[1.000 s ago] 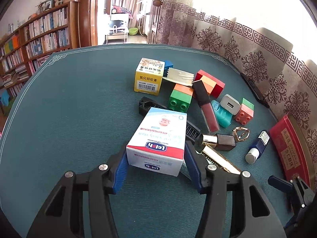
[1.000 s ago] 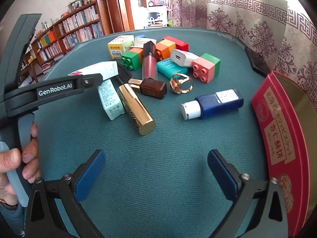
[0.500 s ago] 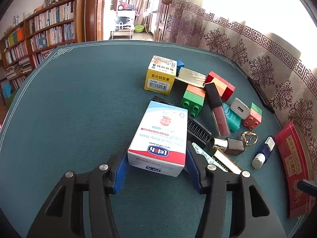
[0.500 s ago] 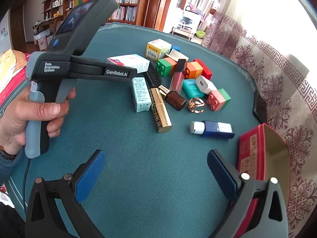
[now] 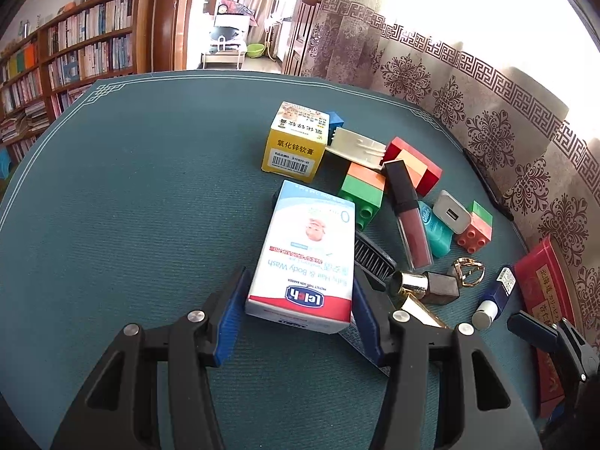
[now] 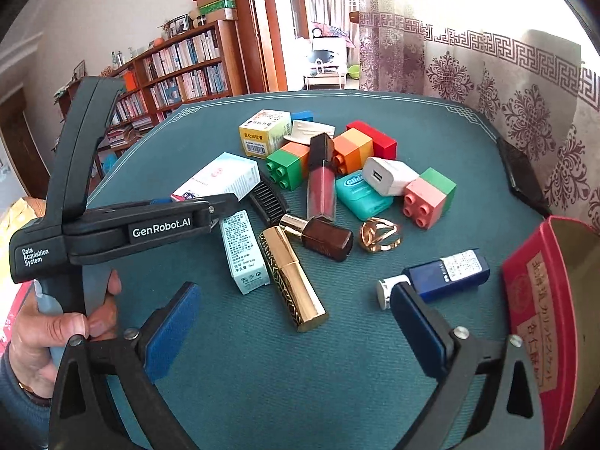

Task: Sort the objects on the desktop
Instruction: 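Grasp the white-and-pink baby wash box with the left gripper while the right gripper grasps the gold lipstick, then carry the box and lipstick into the red tin and open both grippers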

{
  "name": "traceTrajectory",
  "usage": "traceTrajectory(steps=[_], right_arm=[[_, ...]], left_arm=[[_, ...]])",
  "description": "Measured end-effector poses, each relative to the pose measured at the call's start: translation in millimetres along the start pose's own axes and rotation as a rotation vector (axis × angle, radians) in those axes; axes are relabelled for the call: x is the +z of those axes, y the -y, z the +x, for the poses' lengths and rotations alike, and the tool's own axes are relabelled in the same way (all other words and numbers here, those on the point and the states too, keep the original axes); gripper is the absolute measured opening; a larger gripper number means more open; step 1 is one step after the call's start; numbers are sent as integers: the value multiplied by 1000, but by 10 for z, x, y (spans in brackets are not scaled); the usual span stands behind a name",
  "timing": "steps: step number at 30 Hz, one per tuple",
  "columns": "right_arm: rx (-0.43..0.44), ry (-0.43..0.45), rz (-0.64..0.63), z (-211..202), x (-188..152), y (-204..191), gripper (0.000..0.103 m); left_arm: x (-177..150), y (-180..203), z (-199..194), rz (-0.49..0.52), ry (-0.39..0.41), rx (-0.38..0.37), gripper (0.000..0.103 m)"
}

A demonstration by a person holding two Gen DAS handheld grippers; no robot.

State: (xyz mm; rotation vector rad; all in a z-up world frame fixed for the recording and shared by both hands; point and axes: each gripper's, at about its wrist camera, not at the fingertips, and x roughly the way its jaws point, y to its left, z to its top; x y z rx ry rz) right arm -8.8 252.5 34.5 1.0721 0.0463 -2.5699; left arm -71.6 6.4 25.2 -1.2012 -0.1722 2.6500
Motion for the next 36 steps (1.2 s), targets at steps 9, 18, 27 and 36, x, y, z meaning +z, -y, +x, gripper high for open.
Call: traceTrajectory(steps=[9,18,27,36], right_arm=[[-16,-34,-27,184,20,45,65],[-47,-75,-77,444,32,-30,57],[-40,-60,-70,453,22,-11,50],[-1,-2,6,241,-75,73,26]], left_arm=[[-4,-7,-201,-2,67,-2,53],[-9,-41,-130,1,16,-7,52],[14,-178,25,-72,-34,-8,79],[-45,-82,-60,-9,26,-8,53]])
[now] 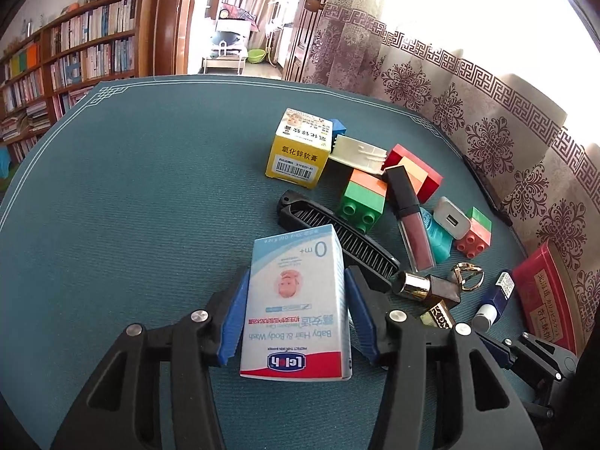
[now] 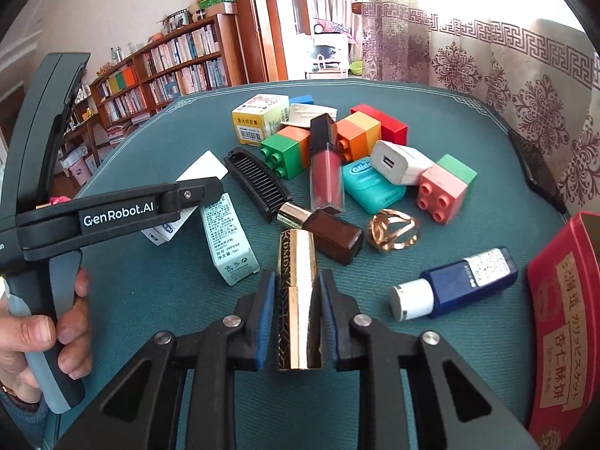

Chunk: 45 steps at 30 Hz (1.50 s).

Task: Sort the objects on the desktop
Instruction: 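Carry the box and lipstick into the red tin and open both grippers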

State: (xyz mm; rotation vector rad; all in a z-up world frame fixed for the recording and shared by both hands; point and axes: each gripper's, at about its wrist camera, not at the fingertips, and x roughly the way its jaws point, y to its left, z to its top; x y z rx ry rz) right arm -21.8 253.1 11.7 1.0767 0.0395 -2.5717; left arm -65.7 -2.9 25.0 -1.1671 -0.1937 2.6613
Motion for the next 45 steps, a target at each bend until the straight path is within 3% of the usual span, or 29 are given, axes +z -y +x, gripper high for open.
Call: traceTrajectory(steps=[8,13,15,17,18,21,23,26,28,29,35,45], right_arm=[[-34,107,100,-444,-66,193,17],[-2,88,121,-460,-41,230,17],[24,49,133,-364,-26,220,28],[30,26,142,-286,-21,194,81],[18,30,131,-267,-17,164,86],[-25,16,71,-192,18,56,82],[-39,-14,49,-107,33,14,59],[-63,-85,30,108,9,1,43],[-97,-70,-6,117,3,-33,37],[-99,-64,-8,112,0,-37,27],[-70,-24,31,-48,-55,6,25],[-142,173,126,-915,-96,196,25]], left_arm=[[33,21,-153,-15,49,-28,53],[40,70,-175,-7,57,-24,53],[27,66,-168,-8,49,-26,53],[23,54,-171,-10,46,-22,53],[21,42,-172,-12,46,-19,53],[22,-14,-174,-28,40,-15,53],[19,-28,-160,-33,33,-13,53],[9,-25,-151,-28,27,-13,53],[5,-11,-163,-19,32,-10,53],[3,3,-170,-12,37,-5,53],[-5,78,-213,22,58,2,53],[-8,285,-324,69,81,-17,53]])
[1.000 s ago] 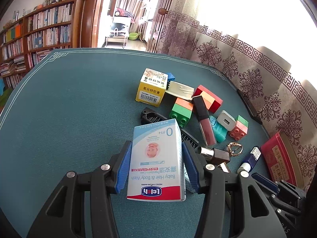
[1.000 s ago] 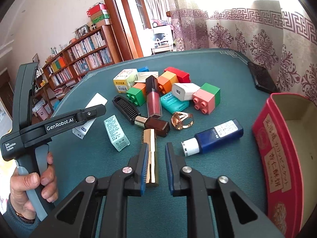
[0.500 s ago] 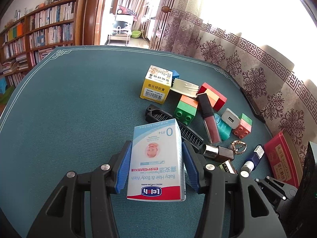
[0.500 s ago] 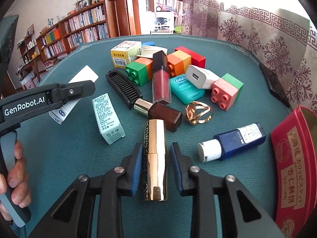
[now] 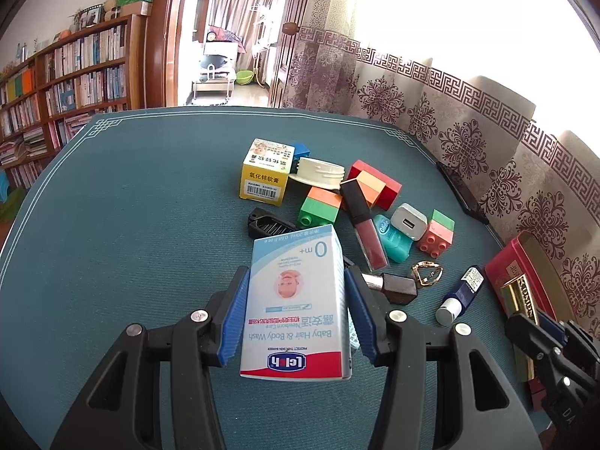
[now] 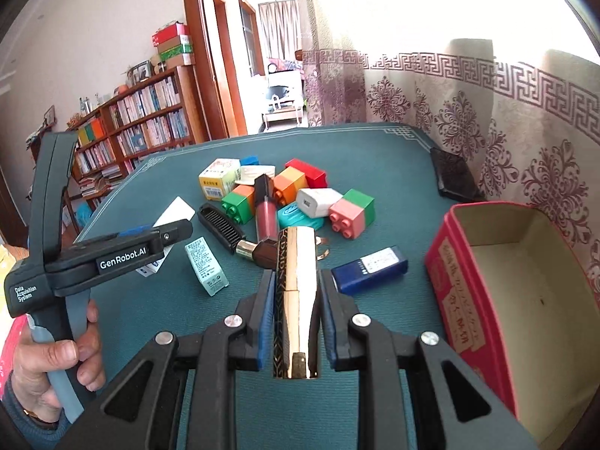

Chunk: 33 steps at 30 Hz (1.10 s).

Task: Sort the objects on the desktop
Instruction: 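Carry the box and lipstick into the red tin and open both grippers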

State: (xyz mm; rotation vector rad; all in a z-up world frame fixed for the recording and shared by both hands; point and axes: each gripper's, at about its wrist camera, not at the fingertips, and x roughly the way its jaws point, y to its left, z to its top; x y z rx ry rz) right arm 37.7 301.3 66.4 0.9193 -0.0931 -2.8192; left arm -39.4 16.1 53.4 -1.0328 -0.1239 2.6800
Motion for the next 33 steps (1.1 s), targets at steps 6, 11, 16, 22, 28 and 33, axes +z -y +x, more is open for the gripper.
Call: traceTrajectory(steps=[6,11,16,22,28,33], right_arm=[[-109,79,96,-442,-13,427,25],[-196,119,196,-631,23,826,25],[-268,102,231,-671,11,1089,25],[-358,61,258,-700,-141,1369,25],[-423,48,301,-799,-277,1607,25],[-460,54,295,-881,-323,1671,25]], left_arm=[[-11,311,-128,64,19,-41,53],[-34,584,-259,130,33,-87,53],[14,808,-381,155,31,-156,53],[69,1260,-457,216,34,-236,53],[87,1826,-503,278,46,-339,53],[21,2219,-479,325,32,-411,53]])
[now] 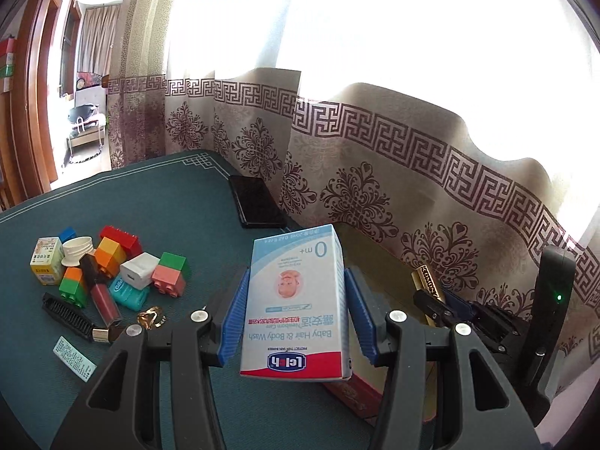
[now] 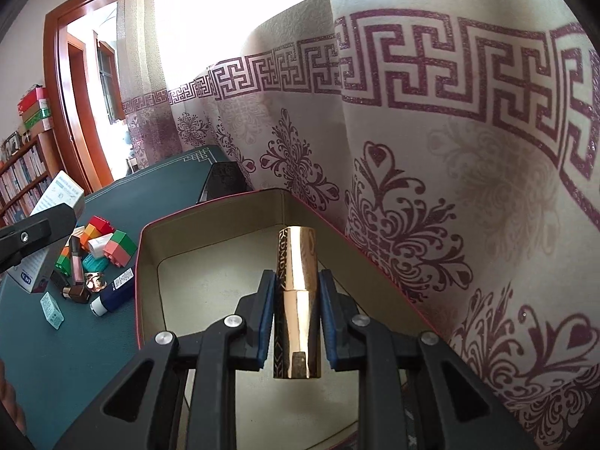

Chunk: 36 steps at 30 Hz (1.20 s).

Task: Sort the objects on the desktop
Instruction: 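Carry the box and lipstick into the red tin and open both grippers, then move both grippers back over the pile of items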

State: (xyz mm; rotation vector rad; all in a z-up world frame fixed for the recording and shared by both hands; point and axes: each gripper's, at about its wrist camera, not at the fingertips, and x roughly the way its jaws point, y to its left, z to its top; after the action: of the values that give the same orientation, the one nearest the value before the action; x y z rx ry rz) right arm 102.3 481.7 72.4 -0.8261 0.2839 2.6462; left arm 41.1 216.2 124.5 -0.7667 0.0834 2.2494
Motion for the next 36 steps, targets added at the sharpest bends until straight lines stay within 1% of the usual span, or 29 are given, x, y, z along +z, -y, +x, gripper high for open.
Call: traceTrajectory(steps=[4,10,11,12,13,14,15,16,20,26,30,32,36], right_arm=[[-11,-2,24,7,-16,78,25],[-25,-25,63,92,-39,178,26],[-30,-37,65,121,-47,186,28],[-32,-46,67,146,-54,191,33],[-34,-54,71,165,-61,201,56],[-33,-57,78,177,-67,213,92],[-26,-50,85,168,-74,221,99],[-23,-31,83,140,-76,214,103],[-51,2,33,83,-52,116,103],[-12,9,45,37,-50,66,103],[15,19,57,-14,-36,30,103],[39,26,63,-43,-26,-6,103],[91,47,57,-120,30,-137,103]], left_arm=[[-7,190,148,24,-25,-40,54],[-63,286,342,29,-66,-73,54],[-82,285,375,30,-77,-70,61],[-103,279,398,29,-86,-67,68],[-121,263,410,25,-89,-65,80],[-135,235,410,16,-83,-61,83],[-139,205,398,5,-75,-56,83],[-142,176,387,-4,-72,-53,83],[-105,38,356,-42,-75,-45,83],[-50,-220,272,-134,-74,-8,83],[-4,-368,188,-189,-64,0,83],[26,-410,131,-191,-47,12,83],[84,-493,15,-175,-25,63,83]])
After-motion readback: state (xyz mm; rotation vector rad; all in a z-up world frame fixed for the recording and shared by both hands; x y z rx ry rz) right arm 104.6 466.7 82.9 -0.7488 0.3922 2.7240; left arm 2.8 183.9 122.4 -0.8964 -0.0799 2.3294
